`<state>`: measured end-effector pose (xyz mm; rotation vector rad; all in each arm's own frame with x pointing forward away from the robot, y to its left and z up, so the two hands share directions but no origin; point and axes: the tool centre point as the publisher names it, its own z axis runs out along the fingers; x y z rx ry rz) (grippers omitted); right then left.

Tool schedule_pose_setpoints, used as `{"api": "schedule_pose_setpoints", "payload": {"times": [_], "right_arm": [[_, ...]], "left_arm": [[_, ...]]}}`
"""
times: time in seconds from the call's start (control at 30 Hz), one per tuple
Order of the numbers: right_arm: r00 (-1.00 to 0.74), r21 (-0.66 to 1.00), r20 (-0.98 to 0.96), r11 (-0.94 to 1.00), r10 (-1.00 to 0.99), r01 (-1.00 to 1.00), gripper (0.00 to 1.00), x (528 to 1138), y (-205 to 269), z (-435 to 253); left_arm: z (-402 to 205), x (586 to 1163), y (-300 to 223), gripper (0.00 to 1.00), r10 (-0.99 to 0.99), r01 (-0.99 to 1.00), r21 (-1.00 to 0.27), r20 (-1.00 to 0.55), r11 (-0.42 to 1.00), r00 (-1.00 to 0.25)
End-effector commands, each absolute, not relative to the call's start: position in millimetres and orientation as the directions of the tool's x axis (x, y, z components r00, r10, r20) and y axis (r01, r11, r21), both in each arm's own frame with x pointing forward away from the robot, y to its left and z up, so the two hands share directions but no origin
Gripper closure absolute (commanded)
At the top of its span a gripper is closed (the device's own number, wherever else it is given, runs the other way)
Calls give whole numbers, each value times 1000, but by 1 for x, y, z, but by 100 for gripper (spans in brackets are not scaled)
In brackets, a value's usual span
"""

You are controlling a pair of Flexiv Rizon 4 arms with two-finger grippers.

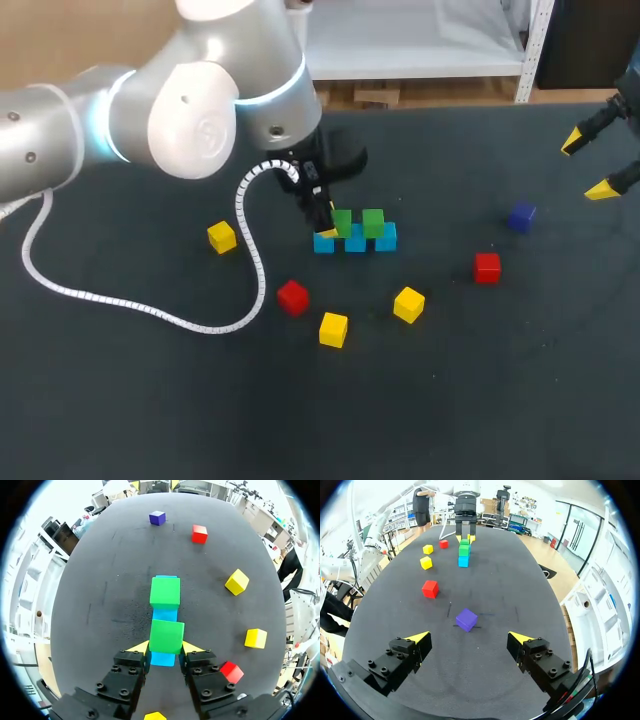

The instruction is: Place the blue cubes, place green cubes on the blue cubes, place the yellow cubes on the green cubes, then place the red cubes on the yellow cubes, and place purple cube on the red cubes.

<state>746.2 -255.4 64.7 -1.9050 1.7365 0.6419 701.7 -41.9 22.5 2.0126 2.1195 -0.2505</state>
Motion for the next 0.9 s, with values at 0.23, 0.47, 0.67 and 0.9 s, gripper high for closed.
{"api": "schedule_pose_setpoints", "payload": {"times": [0.23,0.47,0.67,0.9], "right_arm": [[86,-37,-633,-80,-770,-996,0,747,-255,64],[86,-37,-633,-80,-770,-996,0,747,-255,64],[86,-37,-633,-80,-770,-996,0,747,-255,64],[86,-37,-633,-80,-770,-996,0,747,-255,64]], "left_arm": [[22,705,-42,100,963,998,16,-266,55,-48],[22,705,-43,100,963,999,12,-265,53,-48],[20,706,-42,100,964,998,8,-262,56,-52],[19,707,-42,100,964,998,7,-262,56,-52]]}}
